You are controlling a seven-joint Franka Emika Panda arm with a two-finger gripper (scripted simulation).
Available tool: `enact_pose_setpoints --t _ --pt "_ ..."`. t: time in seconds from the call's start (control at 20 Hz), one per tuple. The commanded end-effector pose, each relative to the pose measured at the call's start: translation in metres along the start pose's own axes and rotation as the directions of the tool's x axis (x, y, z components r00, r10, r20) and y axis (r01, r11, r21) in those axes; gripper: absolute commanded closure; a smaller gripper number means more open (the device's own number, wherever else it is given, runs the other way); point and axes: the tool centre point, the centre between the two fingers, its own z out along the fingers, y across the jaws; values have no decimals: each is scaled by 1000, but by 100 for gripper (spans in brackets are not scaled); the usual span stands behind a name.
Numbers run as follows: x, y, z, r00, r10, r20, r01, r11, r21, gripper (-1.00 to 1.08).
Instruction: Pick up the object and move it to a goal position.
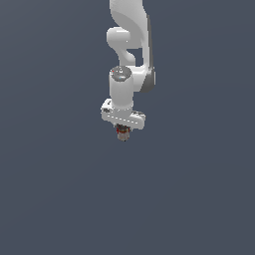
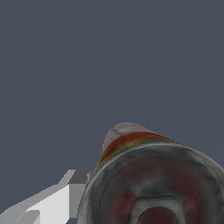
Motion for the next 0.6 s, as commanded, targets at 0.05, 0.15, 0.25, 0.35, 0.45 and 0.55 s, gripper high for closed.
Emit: enact_pose_setpoints --t 0.05,0.15,0.25,0.35,0.45,0.55 --pt "4 27 -17 1000 1 -4 -1 1000 2 108" --pt "5 39 -24 1000 1 -4 -1 1000 2 108" --pt "6 47 -29 1000 1 -4 -1 1000 2 108" --pt "7 53 -32 1000 2 -4 -2 1000 1 108" --pt "8 56 -34 1000 2 -4 -2 1000 1 108" --pt "8 56 -34 1000 1 -4 -1 1000 0 108"
